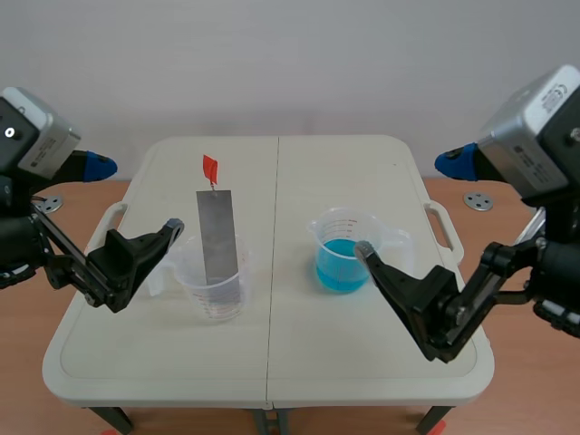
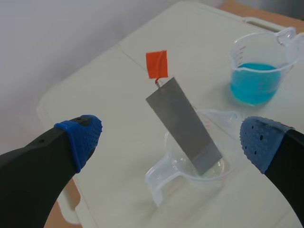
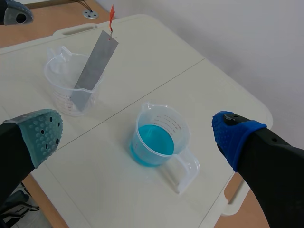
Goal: Hold the metal plate by the orange handle, dip it into the blue solution, take it out and point at it, then put the plate back in the beaker on the left.
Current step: 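Return to the home posture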
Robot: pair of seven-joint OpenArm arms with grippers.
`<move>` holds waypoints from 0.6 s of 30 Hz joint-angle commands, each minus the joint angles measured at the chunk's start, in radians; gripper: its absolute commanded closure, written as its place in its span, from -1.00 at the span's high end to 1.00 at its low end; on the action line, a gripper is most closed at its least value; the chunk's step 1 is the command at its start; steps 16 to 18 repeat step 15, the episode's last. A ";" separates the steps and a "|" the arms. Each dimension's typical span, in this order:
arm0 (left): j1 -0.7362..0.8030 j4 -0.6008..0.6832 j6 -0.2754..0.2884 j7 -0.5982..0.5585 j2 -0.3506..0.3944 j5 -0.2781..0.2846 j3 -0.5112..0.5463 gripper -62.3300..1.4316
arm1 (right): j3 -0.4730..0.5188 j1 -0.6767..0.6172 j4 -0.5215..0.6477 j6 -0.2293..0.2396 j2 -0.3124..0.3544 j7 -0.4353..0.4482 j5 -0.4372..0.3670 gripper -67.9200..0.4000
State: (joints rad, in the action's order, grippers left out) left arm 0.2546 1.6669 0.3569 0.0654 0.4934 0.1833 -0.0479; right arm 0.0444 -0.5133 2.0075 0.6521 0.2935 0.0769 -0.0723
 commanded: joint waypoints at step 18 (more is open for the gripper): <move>0.000 0.050 -0.002 0.024 0.006 0.007 -0.031 1.00 | 0.003 0.010 0.003 -0.001 0.003 0.011 -0.011 0.95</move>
